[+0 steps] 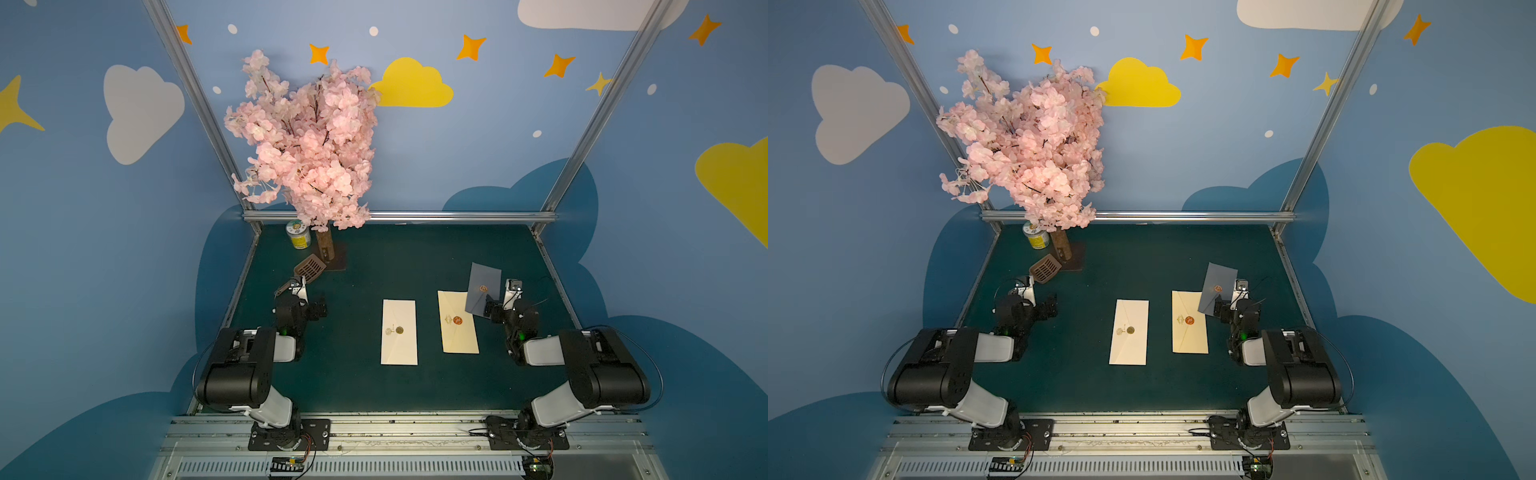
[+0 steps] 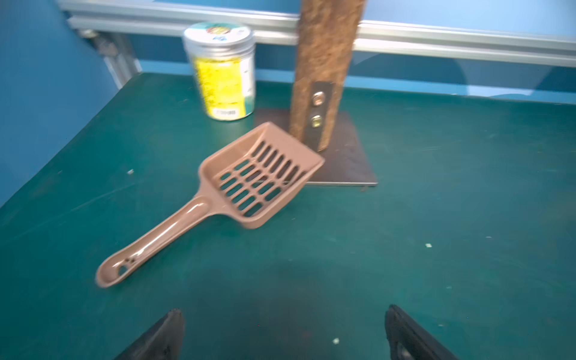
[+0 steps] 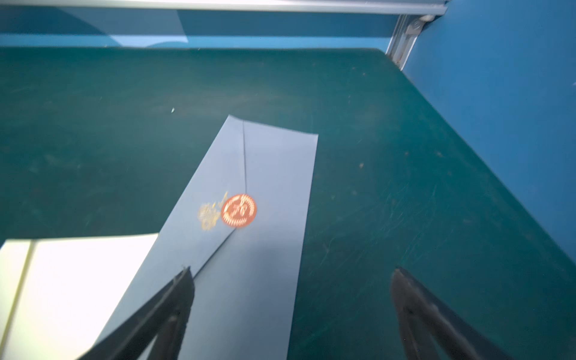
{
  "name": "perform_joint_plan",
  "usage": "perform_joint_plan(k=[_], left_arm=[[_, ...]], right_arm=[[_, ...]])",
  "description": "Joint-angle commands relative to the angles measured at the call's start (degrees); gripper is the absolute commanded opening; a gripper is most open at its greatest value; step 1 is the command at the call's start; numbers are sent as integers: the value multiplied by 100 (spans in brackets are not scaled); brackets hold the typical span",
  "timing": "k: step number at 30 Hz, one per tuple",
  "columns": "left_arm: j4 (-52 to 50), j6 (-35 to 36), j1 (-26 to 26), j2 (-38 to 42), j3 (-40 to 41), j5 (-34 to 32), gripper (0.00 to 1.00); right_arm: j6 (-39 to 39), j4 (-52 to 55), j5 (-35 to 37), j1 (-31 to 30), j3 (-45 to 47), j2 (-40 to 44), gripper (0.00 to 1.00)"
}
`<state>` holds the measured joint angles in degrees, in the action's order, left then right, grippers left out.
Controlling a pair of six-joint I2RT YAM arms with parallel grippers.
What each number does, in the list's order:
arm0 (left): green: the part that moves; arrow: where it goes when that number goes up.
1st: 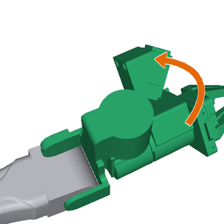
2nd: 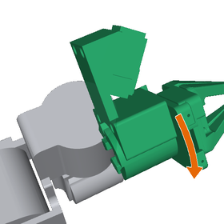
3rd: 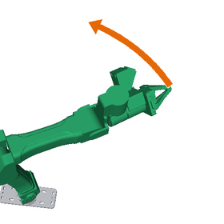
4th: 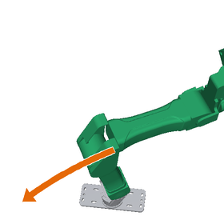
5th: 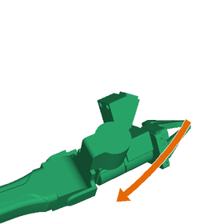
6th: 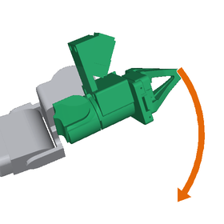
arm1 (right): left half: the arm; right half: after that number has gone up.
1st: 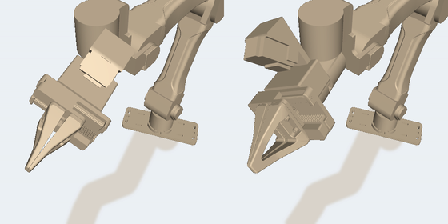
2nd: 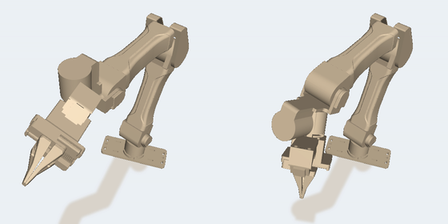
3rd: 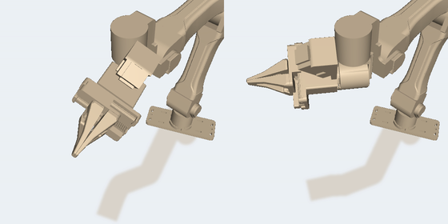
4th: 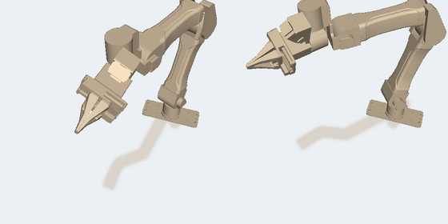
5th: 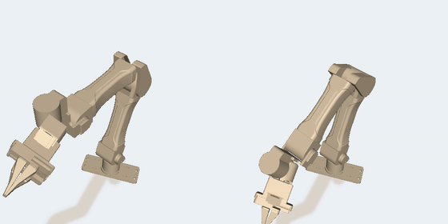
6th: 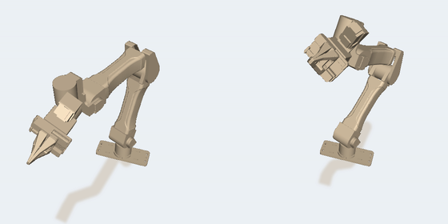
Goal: Fold the letter paper in half and place it into the envelope
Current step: Reset both arms
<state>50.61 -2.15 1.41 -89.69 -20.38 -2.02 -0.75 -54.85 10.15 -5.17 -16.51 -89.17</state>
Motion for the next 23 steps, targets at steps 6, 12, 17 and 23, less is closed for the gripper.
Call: perform_joint_plan(k=[6, 12, 17, 23], left_arm=[[362, 281, -37, -22, -19, 360, 100], [355, 270, -34, -44, -29, 358, 100], [335, 271, -28, -49, -51, 369, 100], [285, 217, -2, -50, -76, 308, 100]], right_arm=[[13, -130, 29, -20, -372, -31, 98], [29, -105, 31, -10, -394, -28, 98], [27, -107, 31, -9, -389, -31, 98], [22, -114, 26, -11, -382, -31, 98]])
